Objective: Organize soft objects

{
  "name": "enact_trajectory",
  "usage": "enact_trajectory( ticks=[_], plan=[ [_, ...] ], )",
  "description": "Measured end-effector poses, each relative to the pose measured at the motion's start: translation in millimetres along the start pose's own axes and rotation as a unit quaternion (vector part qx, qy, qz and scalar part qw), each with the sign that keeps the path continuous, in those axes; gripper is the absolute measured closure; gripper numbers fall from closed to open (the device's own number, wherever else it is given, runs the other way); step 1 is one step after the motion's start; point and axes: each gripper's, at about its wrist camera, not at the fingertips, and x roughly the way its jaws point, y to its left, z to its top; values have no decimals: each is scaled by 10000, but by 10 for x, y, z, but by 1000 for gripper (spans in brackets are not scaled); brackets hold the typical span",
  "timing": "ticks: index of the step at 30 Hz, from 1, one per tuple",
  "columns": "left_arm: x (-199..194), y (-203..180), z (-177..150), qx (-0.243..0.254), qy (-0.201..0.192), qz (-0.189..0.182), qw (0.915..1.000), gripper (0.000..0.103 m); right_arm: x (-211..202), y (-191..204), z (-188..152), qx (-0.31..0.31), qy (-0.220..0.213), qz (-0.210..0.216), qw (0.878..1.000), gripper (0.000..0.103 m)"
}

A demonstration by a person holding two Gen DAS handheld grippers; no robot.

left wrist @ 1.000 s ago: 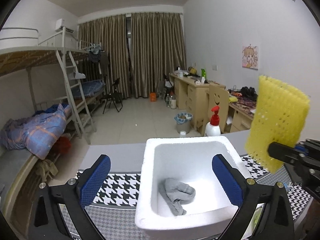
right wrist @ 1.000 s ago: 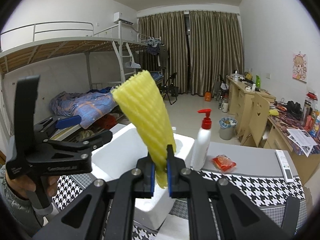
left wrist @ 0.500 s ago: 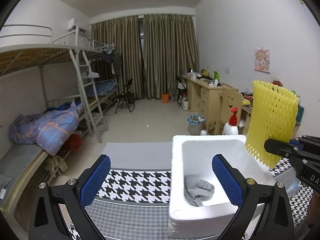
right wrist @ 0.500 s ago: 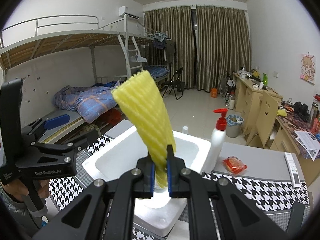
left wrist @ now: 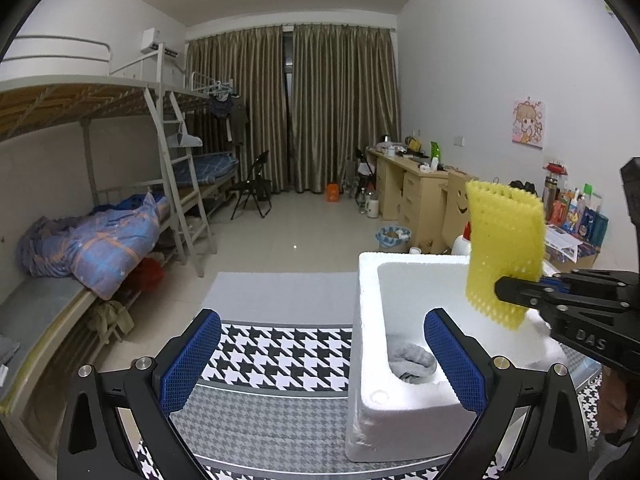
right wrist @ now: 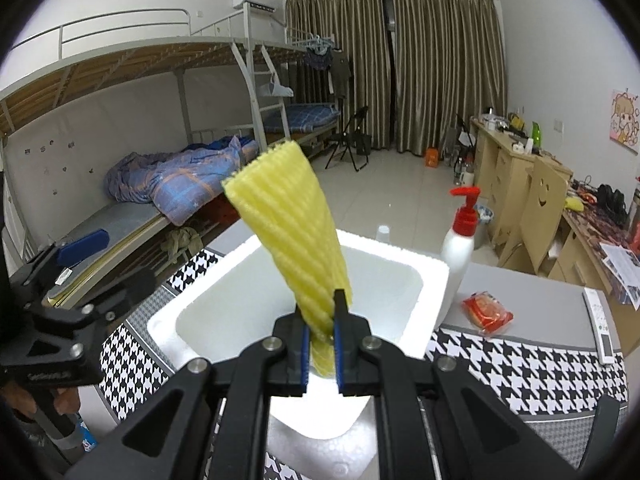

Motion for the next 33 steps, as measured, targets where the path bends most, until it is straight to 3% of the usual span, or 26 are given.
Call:
enact_trajectory(
  ticks=[5, 7, 12, 16, 19, 24, 33],
  plan=[
    [-26, 7, -41, 24, 14, -6, 10000, 1, 33, 52, -16, -76, 119, 21, 9999, 89],
    [-31, 14, -47, 13, 28, -10, 10000, 1, 50, 76, -26, -150, 182, 12, 9997, 83],
    [-48, 34, -23, -66, -6, 7, 10000, 1, 75, 158, -60, -348, 252, 45, 9991, 52],
    [-52, 62, -9, -101, -8, 24, 9999, 1, 44, 191, -65, -372, 237, 47, 9990, 48],
    [-62, 77, 3, -155, -8, 11, 9999, 1, -34, 184, -50, -363, 139, 39, 9992, 45],
    [-109, 62, 22, -181, -11, -95, 9998, 1, -305, 137, -16, -282, -244, -74, 9993, 27],
    [-314, -132, 43, -119, -201, -281, 9993, 1, -711, 91, -69, -216, -724, -151, 9970, 14]
  ],
)
